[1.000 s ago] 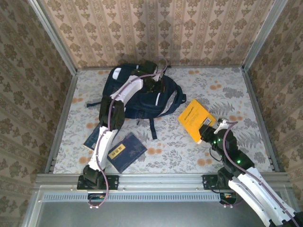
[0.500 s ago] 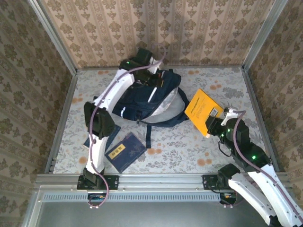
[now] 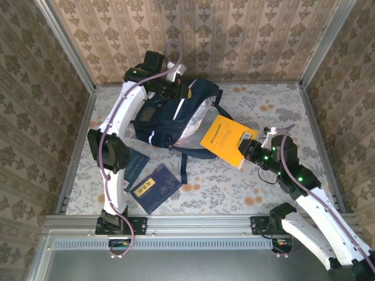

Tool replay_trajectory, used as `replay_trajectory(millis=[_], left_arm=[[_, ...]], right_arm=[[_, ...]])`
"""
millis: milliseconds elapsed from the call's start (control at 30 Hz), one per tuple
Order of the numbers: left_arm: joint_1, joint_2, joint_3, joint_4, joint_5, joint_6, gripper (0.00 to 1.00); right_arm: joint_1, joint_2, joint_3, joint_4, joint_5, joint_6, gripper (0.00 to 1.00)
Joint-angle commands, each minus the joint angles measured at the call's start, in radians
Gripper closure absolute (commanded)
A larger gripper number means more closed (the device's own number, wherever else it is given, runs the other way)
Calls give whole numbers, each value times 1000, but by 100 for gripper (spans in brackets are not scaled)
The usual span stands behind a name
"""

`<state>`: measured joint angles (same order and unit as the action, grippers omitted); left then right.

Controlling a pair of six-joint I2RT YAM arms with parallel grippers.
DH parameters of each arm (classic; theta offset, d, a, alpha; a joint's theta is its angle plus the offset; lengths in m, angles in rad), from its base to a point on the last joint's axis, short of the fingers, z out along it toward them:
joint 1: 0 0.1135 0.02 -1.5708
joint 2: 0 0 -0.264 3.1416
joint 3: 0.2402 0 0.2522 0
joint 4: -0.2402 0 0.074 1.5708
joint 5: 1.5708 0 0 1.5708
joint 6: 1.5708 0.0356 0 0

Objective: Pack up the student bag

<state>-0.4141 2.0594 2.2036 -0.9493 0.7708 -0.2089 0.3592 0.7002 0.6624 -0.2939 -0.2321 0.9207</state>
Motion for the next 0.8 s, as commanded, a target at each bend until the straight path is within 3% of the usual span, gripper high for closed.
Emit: replay_trajectory(millis=[0, 233, 767], left_arm=[[-15, -85, 52, 86, 169, 0, 100], [-14, -113, 31, 109, 205, -17, 100], [8, -160, -51, 252, 290, -130, 100]], right_arm=[[-15, 77, -32, 368, -114, 174, 100], [-17, 278, -30, 636, -99, 293, 100], [9, 625, 34, 768, -63, 320, 100]])
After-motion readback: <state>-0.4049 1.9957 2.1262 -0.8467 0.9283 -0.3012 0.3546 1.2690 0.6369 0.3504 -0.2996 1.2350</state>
